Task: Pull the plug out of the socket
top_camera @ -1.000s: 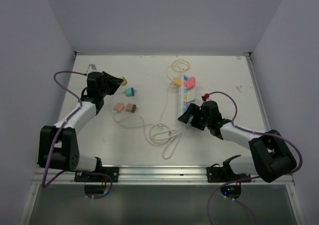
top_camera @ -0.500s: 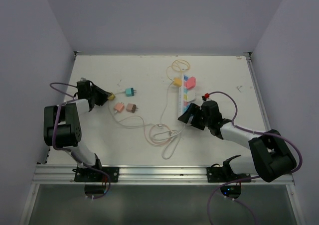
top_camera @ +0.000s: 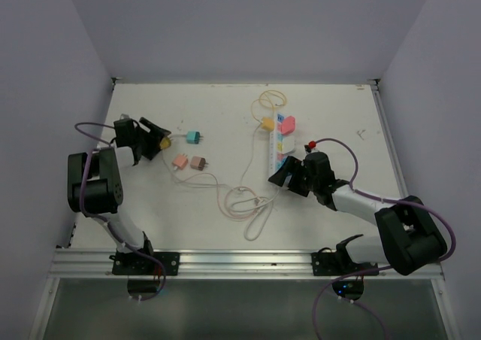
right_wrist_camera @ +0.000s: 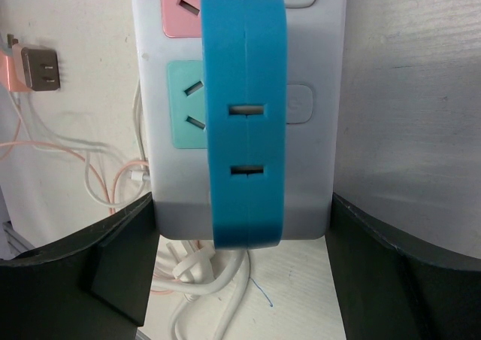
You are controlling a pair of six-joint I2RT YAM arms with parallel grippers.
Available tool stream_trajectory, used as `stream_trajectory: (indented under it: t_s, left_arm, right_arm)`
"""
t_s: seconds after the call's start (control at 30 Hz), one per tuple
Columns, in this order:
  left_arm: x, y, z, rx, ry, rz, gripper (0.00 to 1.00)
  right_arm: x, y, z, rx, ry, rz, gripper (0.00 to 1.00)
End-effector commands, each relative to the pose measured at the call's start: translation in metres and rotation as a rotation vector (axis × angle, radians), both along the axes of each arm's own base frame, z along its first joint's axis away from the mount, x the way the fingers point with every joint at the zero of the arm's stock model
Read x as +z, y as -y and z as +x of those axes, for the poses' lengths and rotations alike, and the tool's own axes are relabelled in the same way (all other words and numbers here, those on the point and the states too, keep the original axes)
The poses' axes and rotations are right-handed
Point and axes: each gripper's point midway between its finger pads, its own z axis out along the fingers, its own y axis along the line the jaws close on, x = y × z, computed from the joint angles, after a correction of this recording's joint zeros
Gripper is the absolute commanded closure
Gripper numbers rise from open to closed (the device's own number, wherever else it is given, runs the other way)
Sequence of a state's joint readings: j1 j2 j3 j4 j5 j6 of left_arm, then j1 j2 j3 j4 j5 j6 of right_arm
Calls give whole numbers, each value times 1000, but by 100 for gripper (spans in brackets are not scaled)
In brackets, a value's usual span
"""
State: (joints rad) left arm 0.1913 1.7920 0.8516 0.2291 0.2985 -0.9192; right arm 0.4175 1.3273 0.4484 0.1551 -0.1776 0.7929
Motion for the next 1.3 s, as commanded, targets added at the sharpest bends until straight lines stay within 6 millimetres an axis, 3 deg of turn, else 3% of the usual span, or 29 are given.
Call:
stream_trajectory:
  t_s: [0.0, 0.13, 0.2, 0.4, 0.47, 0.5, 0.6, 0.77, 0.83, 0.9, 0.93, 1.0, 1.27]
  left_arm:
    - [21, -1, -7, 7, 54, 4, 17]
    - [37, -3, -14, 24, 57, 18, 6]
    - [54, -5, -15, 35, 85, 33, 0]
    - [99, 5, -17, 23, 152, 118, 0]
    - [109, 22, -17, -17, 169, 175, 0]
    - [119, 42, -14, -62, 192, 193, 1]
    - [124, 72, -10, -133, 203, 215, 0]
    - [121, 128, -2, -229, 212, 172, 1]
    - [112, 157, -2, -285, 197, 159, 0]
    - [118, 187, 1, -334, 212, 144, 1]
    - [110, 198, 3, -353, 199, 140, 1]
    - [117, 224, 6, -388, 223, 121, 0]
    - [106, 288, 26, -457, 247, 89, 1]
  right_arm:
    - [-56, 39, -48, -40, -232, -173, 100]
    - [-53, 37, -50, -21, -245, -169, 100]
    - [-54, 35, -54, 0, -263, -167, 100]
    - [-51, 30, -56, 61, -273, -162, 100]
    - [-49, 27, -58, 87, -280, -160, 100]
    - [-50, 28, -61, 106, -291, -172, 100]
    - [-49, 24, -63, 153, -304, -165, 100]
    - [-50, 15, -68, 212, -318, -128, 100]
    - [-51, 12, -67, 226, -318, -117, 100]
    - [-52, 10, -66, 235, -315, -108, 100]
    - [-54, 10, -68, 234, -323, -109, 100]
    - [-54, 9, -68, 239, -323, -104, 100]
    - [-57, 8, -68, 246, -329, -97, 100]
